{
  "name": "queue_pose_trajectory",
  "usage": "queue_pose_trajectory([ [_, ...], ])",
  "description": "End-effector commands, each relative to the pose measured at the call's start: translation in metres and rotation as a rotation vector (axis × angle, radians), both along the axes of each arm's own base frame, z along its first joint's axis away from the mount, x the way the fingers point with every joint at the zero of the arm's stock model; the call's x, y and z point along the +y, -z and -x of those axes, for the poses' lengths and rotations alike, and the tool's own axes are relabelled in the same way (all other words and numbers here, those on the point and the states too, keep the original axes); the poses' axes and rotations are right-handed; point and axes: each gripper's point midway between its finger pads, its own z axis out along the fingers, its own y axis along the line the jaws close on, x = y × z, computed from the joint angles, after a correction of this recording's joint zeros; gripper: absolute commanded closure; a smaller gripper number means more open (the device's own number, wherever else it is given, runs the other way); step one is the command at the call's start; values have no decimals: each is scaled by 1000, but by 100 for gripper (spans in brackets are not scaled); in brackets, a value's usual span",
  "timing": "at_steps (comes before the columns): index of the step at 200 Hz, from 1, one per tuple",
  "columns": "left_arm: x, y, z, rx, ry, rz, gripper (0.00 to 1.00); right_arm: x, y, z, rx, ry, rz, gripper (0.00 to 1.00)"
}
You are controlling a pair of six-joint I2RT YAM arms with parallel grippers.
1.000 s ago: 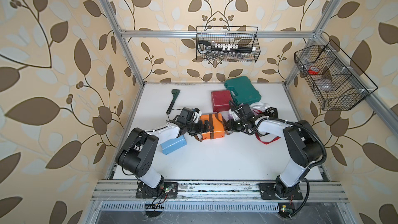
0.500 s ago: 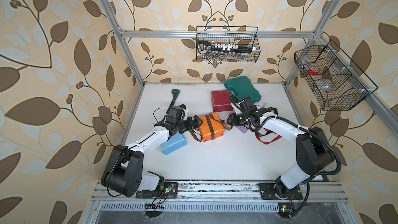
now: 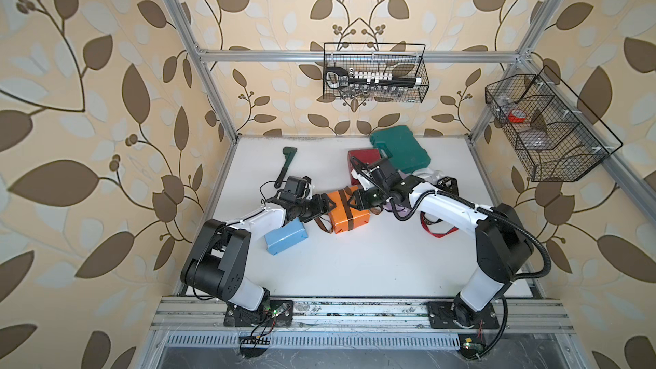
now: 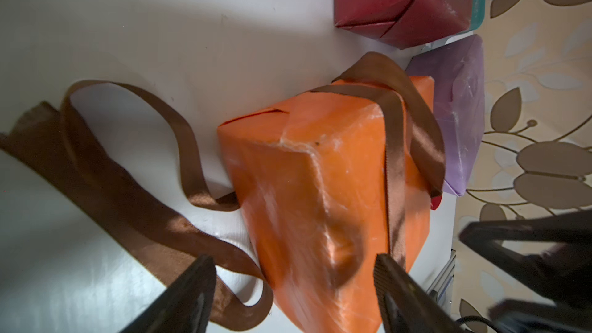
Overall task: Untie the ribbon bows on the gift boxes
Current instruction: Adjust the gift box at the center of the board, then pull the ribbon from the gift box.
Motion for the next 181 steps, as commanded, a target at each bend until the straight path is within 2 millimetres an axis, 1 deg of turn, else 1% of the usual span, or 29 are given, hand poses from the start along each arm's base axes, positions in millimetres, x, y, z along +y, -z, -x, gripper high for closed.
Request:
queue_pose_trajectory([
  [1,-9,-13,-6,-61,26,23,22,16,2,0,43,-43,-65,62],
  [34,-5,1,-3,-36,8,10,23,12,22,-6,51,-23,-33,63],
  [55,-6,12,-2,-7,11,3,23,18,34,0,105,-43,-62,64],
  [74,-7,19,1,14,16,0,23,26,39,7,147,-59,-130,64],
  [107,-6,33,6,48,17,-10,26,36,43,14,196,-80,-207,65],
  [135,-6,44,11,75,20,-13,28,42,38,14,255,-91,-326,66],
  [158,-6,47,13,80,19,-13,29,41,35,12,287,-89,-405,71],
  [181,-6,45,12,74,21,-11,29,40,33,12,307,-93,-445,82],
])
